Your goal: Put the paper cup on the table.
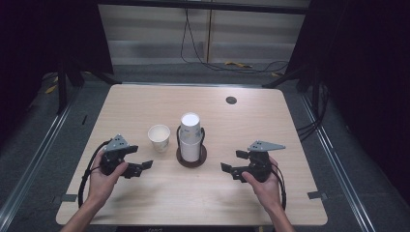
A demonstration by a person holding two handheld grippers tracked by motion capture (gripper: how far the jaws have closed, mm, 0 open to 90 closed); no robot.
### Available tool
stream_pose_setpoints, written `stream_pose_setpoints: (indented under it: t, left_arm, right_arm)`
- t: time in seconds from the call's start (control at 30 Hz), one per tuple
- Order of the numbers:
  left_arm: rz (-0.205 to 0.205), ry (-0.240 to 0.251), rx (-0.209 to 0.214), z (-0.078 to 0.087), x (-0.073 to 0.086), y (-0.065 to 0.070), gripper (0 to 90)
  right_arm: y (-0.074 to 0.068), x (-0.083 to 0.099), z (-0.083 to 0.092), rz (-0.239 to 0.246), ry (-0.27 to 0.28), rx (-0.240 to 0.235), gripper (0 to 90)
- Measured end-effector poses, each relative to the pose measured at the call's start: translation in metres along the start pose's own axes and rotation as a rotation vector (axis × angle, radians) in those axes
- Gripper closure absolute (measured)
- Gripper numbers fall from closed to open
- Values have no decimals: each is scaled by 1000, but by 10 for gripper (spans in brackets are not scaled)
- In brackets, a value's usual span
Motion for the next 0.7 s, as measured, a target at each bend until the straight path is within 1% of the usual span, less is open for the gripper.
stream_pose_setpoints:
  t: [0.03, 0.07, 0.13, 0.17, 0.2, 0.23, 0.27, 0.3, 0.33, 0.37, 0.43, 0.47, 0.5, 0.53, 0.6, 0.7]
  left_arm:
    - [-6, -5, -4, 0, 2, 1, 157]
    - [-4, -2, 3, 0, 3, 2, 157]
    - [17, 4, 13, 0, 6, 4, 157]
    - [18, 5, 11, -1, 8, 5, 157]
    - [15, 9, 13, -1, 10, 6, 157]
    - [-1, -7, 17, -2, 13, 8, 157]
    - [2, -14, 22, -3, 15, 10, 157]
    - [5, -19, 40, -3, 17, 14, 157]
    - [-11, -25, 51, -3, 17, 15, 158]
    - [-15, -22, 53, -3, 17, 17, 160]
    - [-20, -10, 52, -3, 17, 17, 157]
    - [-16, -4, 56, -3, 18, 17, 157]
    - [-4, 0, 62, -4, 19, 18, 157]
    - [-4, -3, 64, -6, 22, 18, 157]
    - [-22, -32, 71, -9, 26, 20, 157]
    - [-7, -29, 81, -11, 27, 19, 157]
  right_arm:
    - [0, 0, 0, 2, 0, -2, 158]
    - [0, 0, 0, 3, -3, -1, 158]
    - [0, 1, 0, 6, -3, 1, 157]
    - [0, 1, 0, 1, -2, 3, 157]
    - [0, 1, 0, 1, -2, 3, 157]
    - [0, 1, 0, 5, -3, 3, 157]
    - [0, 1, 0, 7, -2, 1, 157]
    - [-1, 1, 0, 6, -2, 0, 157]
    - [-1, 1, 0, 6, -5, 1, 157]
    - [-2, 1, 0, 12, -6, -1, 157]
    - [-2, 2, 0, 11, -4, 0, 157]
    - [-2, 2, 0, 10, -6, 1, 157]
    - [-2, 3, -1, 10, -7, 0, 157]
    - [-2, 4, -1, 7, -11, 1, 157]
    - [-1, 5, -1, 7, -12, 2, 157]
    - [1, 6, -1, 0, -15, 9, 157]
Point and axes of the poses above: each handheld gripper's, and its own axes: z roughly backward along the jaws, x roughly out of its underside, y roughly to its right, the point moved 8 cm from there along -z, roughly forward along the jaws, and after that the axes turned 9 degrees about z, right-handed, at the moved point
